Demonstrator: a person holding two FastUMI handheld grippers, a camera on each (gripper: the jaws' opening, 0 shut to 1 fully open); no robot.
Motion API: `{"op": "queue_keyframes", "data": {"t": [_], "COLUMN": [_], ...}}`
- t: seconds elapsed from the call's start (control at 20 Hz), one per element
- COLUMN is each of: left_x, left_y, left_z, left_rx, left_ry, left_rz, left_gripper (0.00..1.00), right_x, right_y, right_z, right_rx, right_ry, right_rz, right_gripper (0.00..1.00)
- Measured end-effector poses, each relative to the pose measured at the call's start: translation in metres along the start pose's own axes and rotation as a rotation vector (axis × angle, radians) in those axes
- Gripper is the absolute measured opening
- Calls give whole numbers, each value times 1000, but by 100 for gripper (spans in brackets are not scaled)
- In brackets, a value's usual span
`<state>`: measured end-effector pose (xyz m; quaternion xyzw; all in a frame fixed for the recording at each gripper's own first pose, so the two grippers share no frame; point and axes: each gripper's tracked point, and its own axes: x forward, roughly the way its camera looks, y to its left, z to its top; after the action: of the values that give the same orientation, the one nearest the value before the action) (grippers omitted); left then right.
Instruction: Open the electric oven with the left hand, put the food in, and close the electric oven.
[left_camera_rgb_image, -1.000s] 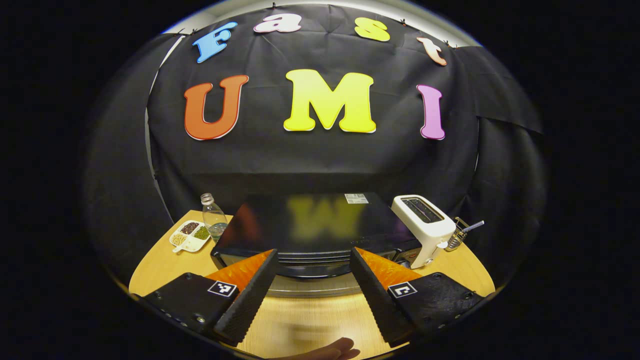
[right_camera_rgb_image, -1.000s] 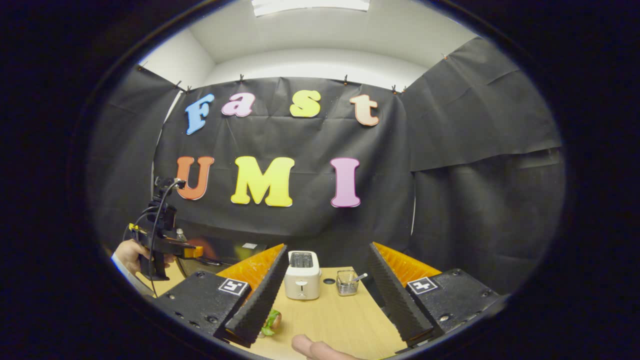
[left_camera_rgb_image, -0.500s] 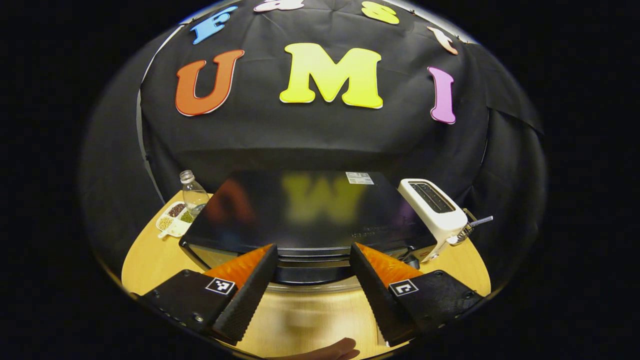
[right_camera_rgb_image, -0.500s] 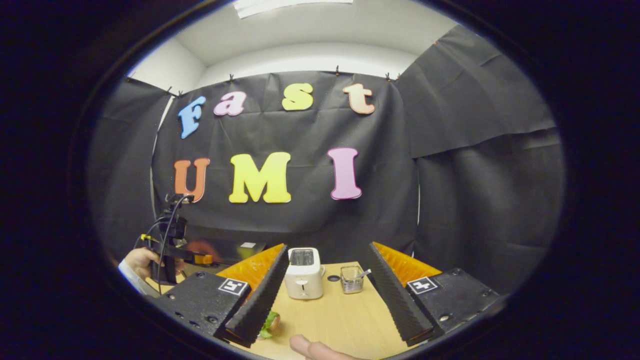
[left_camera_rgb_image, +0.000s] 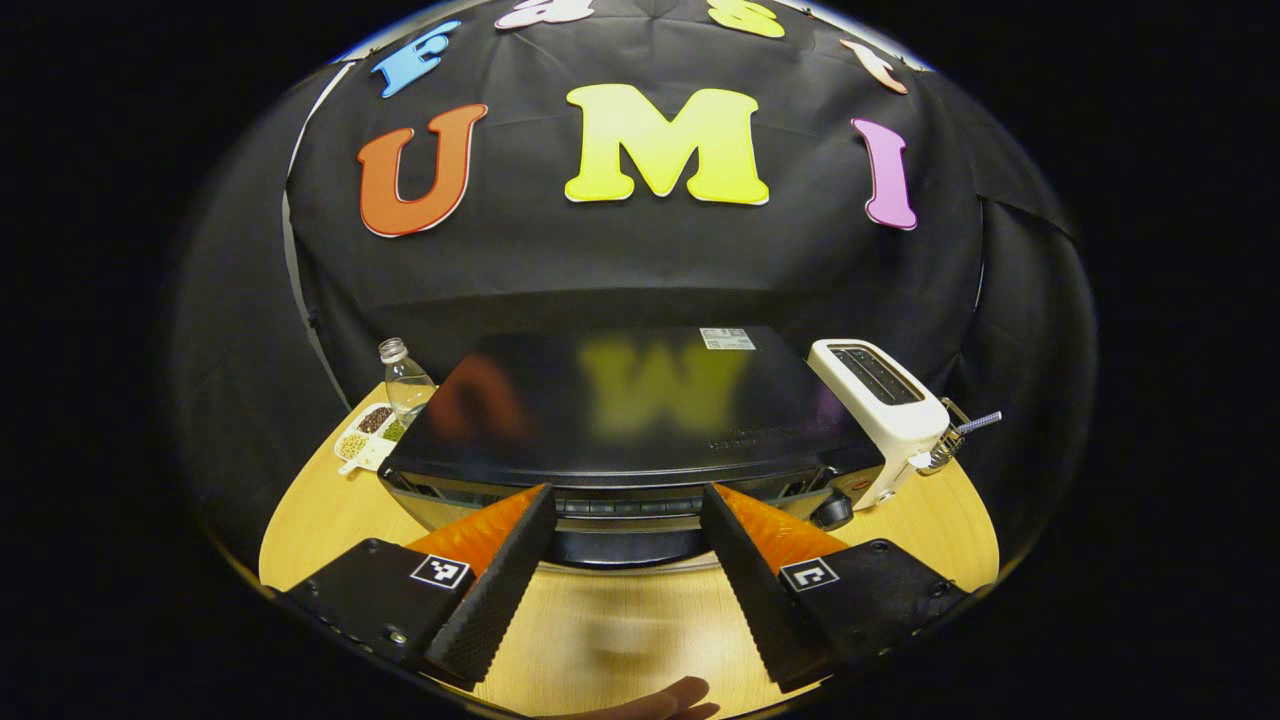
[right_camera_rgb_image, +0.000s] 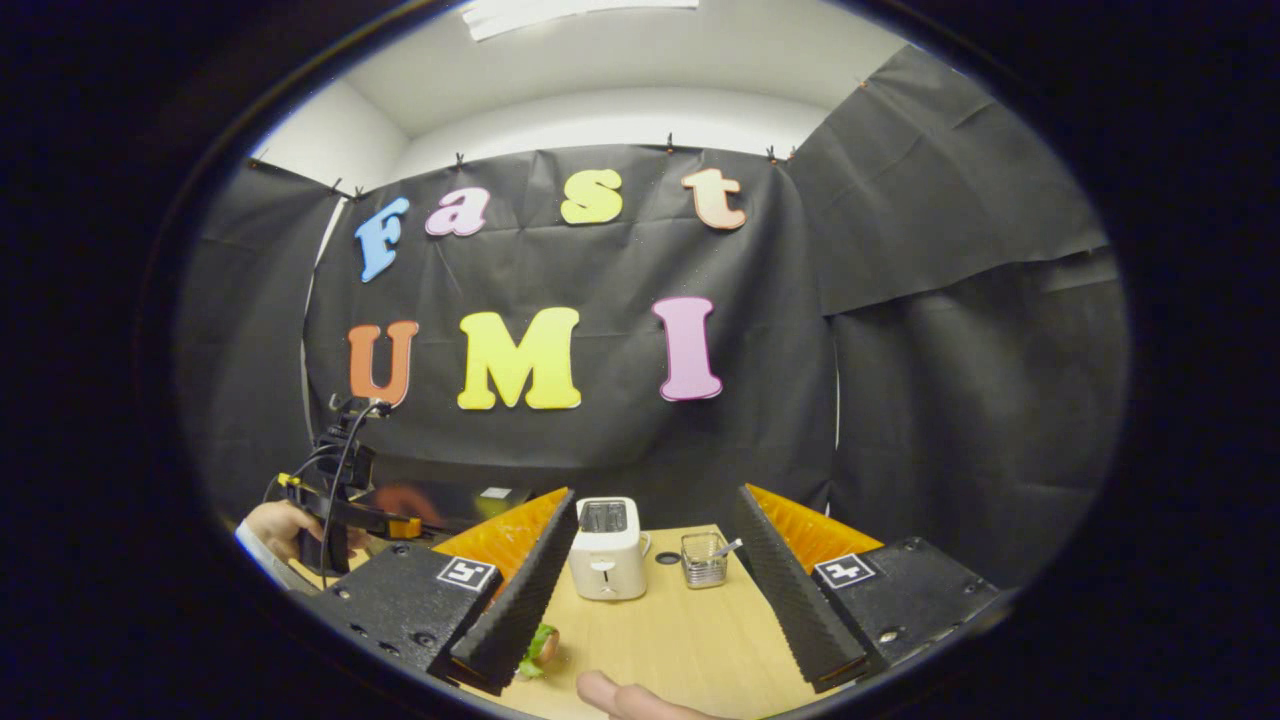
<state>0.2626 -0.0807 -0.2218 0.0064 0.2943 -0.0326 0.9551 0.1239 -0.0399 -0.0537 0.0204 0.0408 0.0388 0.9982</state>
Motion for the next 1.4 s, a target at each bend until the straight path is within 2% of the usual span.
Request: {"op": "queue_keyframes", "data": {"t": [0.1,0.15,0.35,0.4,0.75,0.8,1.05,1.1,1.15,1.2,1.4], "left_x": [-7,-11,-29,-34,-56,-59,-64,-65,-65,-65,-54], "left_y": [0,-1,-3,-3,-6,-6,-9,-9,-10,-11,-11], "left_z": [-6,-10,-30,-36,-76,-83,-121,-131,-143,-153,-188], "left_rx": [-7,-12,-4,-6,-10,-8,0,-4,-6,-9,-7], "left_ry": [-9,-11,-35,-41,-75,-85,-106,-95,-72,-54,25], "left_rz": [3,2,2,1,3,4,3,3,2,0,-12], "left_gripper": [97,97,98,97,98,98,97,96,97,96,94], "right_x": [-1,-2,-7,-6,-7,-7,-5,-5,-4,-5,-5], "right_y": [0,0,1,0,4,5,3,1,2,5,9], "right_z": [0,2,3,2,-4,-3,4,7,8,8,5], "right_rx": [-12,-16,-14,-10,-10,-12,-42,-47,-51,-50,-51], "right_ry": [1,-3,-9,-7,15,12,-8,-15,-17,-17,-7], "right_rz": [-3,-4,-1,-4,-10,-13,-34,-44,-46,-41,-35], "right_gripper": [90,100,100,90,90,100,100,100,91,100,100]}}
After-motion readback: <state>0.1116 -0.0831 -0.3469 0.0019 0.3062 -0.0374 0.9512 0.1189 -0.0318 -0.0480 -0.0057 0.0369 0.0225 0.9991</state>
